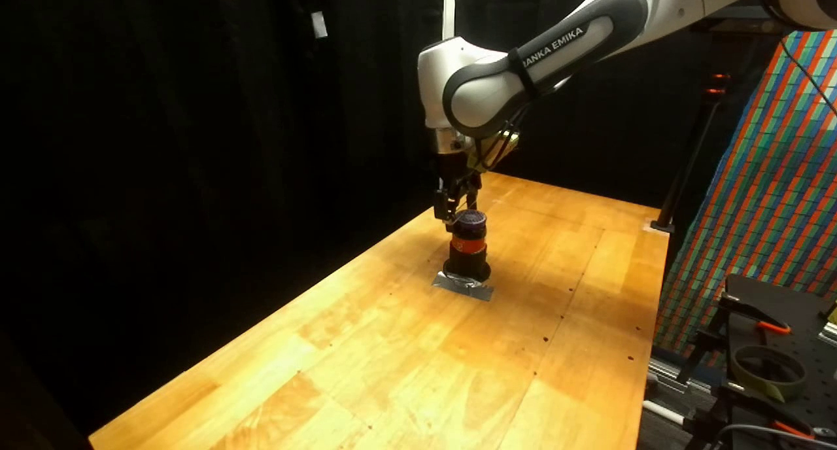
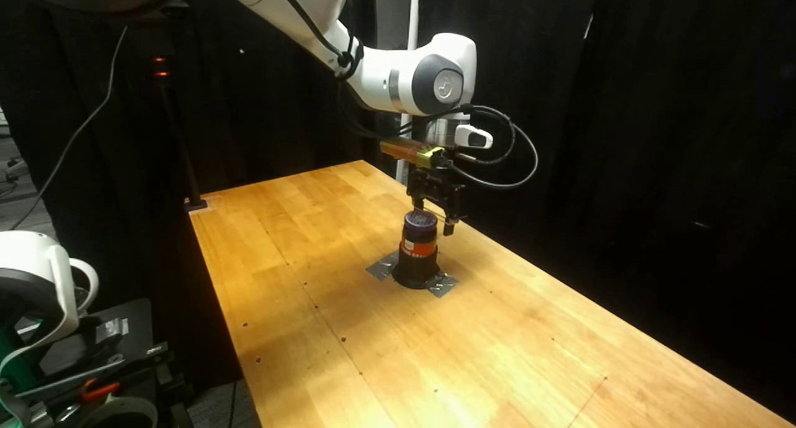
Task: Put the rubber band on the cup
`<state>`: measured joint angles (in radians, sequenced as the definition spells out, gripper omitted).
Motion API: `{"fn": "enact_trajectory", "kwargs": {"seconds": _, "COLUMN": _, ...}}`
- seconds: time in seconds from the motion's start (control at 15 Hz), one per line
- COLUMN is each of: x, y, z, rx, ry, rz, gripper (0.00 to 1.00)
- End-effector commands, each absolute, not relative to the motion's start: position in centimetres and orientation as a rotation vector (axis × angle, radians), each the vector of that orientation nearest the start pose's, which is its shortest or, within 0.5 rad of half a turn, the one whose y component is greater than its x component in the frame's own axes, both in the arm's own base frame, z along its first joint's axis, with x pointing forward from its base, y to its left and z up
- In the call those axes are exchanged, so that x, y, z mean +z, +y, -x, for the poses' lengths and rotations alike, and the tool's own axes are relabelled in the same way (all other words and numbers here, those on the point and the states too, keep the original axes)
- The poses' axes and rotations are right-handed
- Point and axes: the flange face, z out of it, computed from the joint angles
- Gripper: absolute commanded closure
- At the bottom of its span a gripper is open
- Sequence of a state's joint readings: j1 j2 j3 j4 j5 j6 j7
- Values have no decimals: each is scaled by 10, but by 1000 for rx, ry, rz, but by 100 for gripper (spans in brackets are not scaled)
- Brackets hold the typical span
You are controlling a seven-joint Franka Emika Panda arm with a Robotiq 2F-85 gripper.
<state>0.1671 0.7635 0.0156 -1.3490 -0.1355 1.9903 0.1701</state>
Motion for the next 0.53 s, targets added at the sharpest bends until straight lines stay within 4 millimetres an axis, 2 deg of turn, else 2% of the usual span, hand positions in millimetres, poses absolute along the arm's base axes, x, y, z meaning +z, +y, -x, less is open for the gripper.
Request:
{"fn": "enact_trajectory", "kwargs": {"seconds": 0.0, "x": 264, "y": 122, "z": -719, "rx": 246, "ry": -202, "rz": 3249, "gripper": 0}}
{"fn": "enact_trajectory", "kwargs": {"seconds": 0.47, "x": 258, "y": 129, "z": -700, "rx": 522, "ry": -374, "rz": 3171, "gripper": 0}}
